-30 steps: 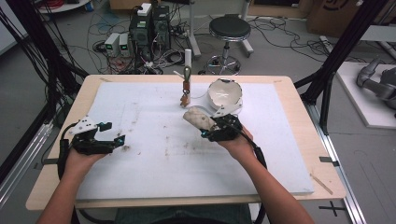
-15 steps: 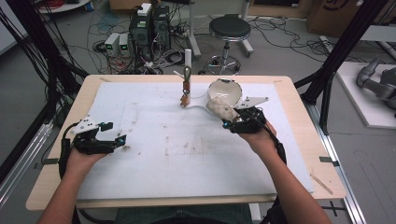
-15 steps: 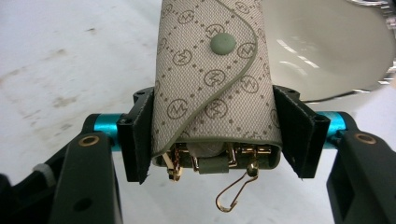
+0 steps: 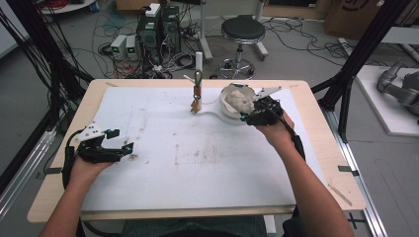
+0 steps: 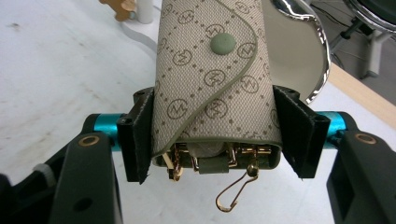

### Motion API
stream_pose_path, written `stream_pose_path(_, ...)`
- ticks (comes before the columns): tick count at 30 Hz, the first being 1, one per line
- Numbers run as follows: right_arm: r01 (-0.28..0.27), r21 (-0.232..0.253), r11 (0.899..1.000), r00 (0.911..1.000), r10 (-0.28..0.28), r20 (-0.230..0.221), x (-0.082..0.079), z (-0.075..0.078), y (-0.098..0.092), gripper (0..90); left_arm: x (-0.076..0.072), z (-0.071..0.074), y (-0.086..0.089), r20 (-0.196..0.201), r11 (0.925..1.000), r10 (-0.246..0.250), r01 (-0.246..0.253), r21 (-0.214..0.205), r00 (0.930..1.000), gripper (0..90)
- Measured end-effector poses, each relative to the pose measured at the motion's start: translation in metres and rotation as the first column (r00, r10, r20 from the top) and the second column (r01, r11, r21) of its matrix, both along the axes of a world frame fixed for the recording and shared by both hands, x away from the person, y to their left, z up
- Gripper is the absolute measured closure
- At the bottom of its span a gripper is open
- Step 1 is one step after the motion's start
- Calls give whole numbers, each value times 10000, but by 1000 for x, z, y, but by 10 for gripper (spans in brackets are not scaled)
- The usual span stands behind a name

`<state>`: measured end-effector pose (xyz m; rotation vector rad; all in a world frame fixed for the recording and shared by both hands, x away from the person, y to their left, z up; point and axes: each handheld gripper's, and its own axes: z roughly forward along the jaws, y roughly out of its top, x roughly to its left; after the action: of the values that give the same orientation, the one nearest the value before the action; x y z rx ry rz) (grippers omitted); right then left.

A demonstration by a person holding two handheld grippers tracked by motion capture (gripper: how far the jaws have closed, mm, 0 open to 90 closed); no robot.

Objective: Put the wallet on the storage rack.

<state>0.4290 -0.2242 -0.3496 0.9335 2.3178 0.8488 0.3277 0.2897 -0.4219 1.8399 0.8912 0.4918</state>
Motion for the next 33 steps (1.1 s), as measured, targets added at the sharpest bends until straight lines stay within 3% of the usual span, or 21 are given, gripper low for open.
stream_pose_path(7,130,-743,9971,9999,-137,-88,19,2,11,366,0,0,0,18,10000,-9,9,-4,10000,190)
stream_pose_path(24,550,-1777,9825,9963,-658,-554,51,-14,26,363,0,0,0,-13,10000,-13,13,46,10000,190)
stream_pose_path(26,678,-1767,9819,9965,-753,-364,55,-14,27,362,0,0,0,-17,10000,-15,16,55,10000,190)
stream_pose_path(28,751,-1740,9819,9946,-863,-573,59,-16,28,360,0,0,0,-13,10000,-12,12,64,10000,190)
stream_pose_path(33,869,-1664,9822,9936,-976,-572,65,-21,30,341,0,-1,1,-13,10000,21,-21,25,10000,190)
